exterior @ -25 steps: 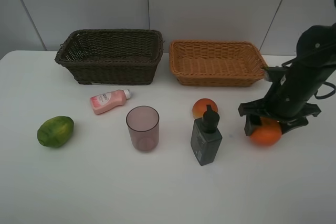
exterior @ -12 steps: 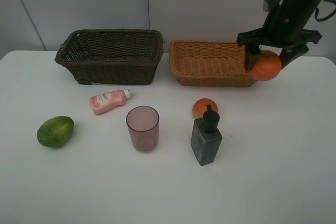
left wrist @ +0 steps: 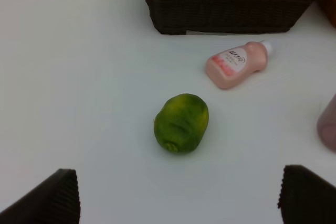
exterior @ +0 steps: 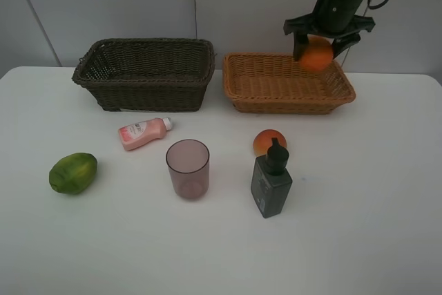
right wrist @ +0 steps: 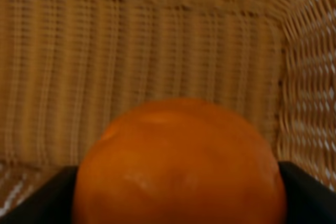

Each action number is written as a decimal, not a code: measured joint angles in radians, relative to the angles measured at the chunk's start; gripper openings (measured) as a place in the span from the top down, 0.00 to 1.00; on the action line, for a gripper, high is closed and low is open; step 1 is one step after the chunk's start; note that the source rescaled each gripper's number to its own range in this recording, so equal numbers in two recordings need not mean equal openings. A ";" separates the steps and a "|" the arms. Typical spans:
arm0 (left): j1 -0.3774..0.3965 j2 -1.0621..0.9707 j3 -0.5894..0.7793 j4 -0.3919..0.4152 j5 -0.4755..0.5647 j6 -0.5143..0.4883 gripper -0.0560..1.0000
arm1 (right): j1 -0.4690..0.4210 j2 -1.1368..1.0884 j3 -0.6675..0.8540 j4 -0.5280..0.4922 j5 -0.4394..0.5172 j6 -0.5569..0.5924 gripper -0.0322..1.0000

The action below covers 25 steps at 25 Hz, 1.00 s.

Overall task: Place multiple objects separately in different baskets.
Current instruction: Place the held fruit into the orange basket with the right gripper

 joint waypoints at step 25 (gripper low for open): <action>0.000 0.000 0.000 0.000 0.000 0.000 0.02 | 0.000 0.184 -0.005 -0.004 -0.263 -0.003 0.05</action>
